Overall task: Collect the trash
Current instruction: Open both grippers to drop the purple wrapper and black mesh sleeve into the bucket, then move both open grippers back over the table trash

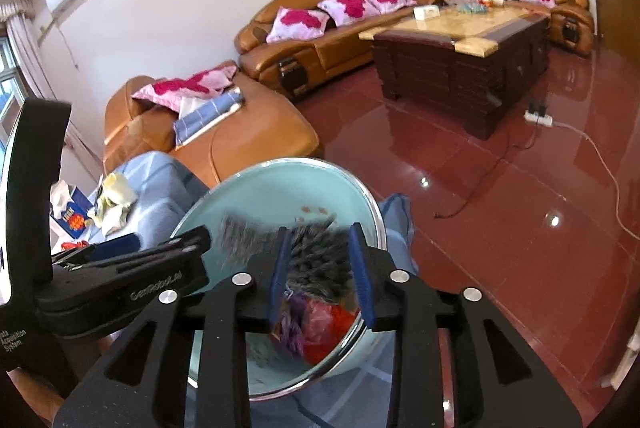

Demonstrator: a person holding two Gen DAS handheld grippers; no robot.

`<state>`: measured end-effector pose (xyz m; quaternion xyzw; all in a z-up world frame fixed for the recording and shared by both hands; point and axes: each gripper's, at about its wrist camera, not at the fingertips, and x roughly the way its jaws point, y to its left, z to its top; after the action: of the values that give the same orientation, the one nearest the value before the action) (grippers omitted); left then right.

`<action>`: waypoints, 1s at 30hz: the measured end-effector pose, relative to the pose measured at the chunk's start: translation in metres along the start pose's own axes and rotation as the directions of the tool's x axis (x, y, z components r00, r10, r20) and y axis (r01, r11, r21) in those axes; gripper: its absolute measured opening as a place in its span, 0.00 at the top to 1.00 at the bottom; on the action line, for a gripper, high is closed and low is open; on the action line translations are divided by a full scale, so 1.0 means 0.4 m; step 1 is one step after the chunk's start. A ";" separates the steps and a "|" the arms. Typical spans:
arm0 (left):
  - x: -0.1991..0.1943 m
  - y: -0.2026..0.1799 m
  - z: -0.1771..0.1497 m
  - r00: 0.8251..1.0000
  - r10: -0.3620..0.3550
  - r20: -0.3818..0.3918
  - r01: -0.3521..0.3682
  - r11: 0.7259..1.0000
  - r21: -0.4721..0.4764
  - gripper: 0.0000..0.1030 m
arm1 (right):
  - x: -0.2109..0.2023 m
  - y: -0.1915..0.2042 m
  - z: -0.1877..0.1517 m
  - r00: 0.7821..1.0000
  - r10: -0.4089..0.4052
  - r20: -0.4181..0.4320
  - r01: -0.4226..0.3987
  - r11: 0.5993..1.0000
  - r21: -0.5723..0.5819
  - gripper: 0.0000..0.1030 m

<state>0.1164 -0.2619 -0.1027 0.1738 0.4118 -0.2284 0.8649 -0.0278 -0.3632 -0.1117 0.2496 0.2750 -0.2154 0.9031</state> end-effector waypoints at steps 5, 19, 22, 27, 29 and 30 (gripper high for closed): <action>-0.023 0.036 -0.001 1.000 0.024 0.013 -0.024 0.999 -0.023 0.16 | -0.020 0.001 0.005 0.999 -0.011 0.031 0.010 1.000 0.021 0.60; -0.086 0.105 -0.033 0.995 0.085 0.053 -0.082 0.994 -0.066 0.10 | -0.049 0.049 0.009 0.998 -0.015 0.065 0.017 0.999 -0.037 0.55; -0.091 0.119 -0.038 0.994 0.091 0.057 -0.086 0.994 -0.071 0.10 | -0.053 0.061 0.005 0.998 -0.012 0.067 0.015 0.998 -0.053 0.55; -0.102 0.146 -0.049 0.993 0.100 0.061 -0.095 0.992 -0.086 0.10 | -0.059 0.087 0.000 0.998 -0.009 0.067 0.016 0.996 -0.093 0.55; -0.105 0.161 -0.054 0.993 0.102 0.058 -0.096 0.991 -0.096 0.10 | -0.061 0.093 -0.002 0.998 -0.011 0.069 0.019 0.994 -0.107 0.55; -0.105 0.166 -0.056 0.993 0.102 0.055 -0.096 0.990 -0.100 0.10 | -0.062 0.097 -0.003 0.998 -0.012 0.069 0.020 0.993 -0.114 0.54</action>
<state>0.1147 -0.1849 -0.0753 0.1449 0.3870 -0.1702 0.8946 -0.0264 -0.3260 -0.0846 0.1877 0.2581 -0.2150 0.9230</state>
